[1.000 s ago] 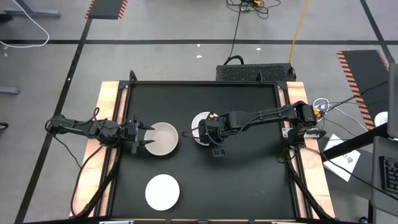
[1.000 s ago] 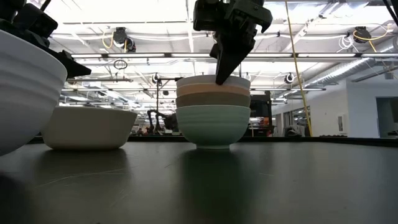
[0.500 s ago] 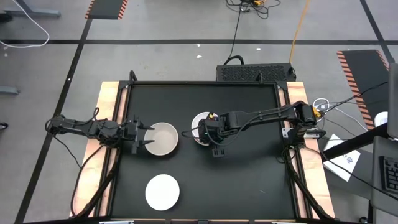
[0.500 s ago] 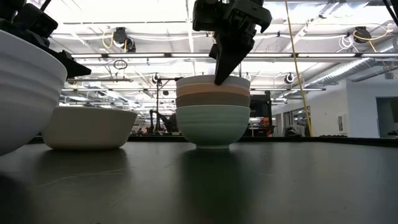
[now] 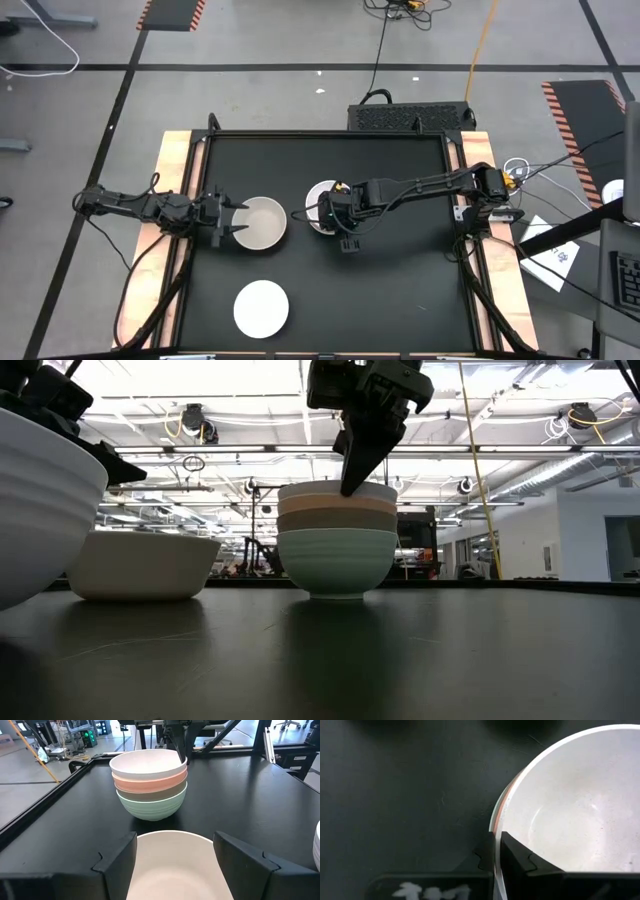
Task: Nest bowls inside each other
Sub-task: Stack the right white bowl on top of the orange bowl
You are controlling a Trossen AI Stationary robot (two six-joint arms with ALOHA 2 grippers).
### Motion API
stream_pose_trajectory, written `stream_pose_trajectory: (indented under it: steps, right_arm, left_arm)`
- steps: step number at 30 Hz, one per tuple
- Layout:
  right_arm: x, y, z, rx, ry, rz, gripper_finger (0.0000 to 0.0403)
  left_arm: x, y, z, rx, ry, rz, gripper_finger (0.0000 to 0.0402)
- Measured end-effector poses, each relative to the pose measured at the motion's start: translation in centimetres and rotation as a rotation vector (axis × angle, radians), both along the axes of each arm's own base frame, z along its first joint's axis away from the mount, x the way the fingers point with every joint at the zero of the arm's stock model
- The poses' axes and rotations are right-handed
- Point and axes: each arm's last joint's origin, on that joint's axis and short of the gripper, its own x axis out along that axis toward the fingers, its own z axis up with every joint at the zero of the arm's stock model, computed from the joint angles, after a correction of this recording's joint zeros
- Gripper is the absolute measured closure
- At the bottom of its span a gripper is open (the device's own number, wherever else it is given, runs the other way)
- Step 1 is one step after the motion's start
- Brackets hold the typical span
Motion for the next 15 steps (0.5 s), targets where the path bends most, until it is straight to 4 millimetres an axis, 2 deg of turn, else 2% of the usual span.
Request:
stream_pose_trajectory:
  steps: [15]
  right_arm:
    - [0.13,0.04,0.03,0.043,-0.013,0.034,0.0398]
  left_arm:
    - [0.0,0.0,0.0,0.004,0.0,-0.001,0.0135]
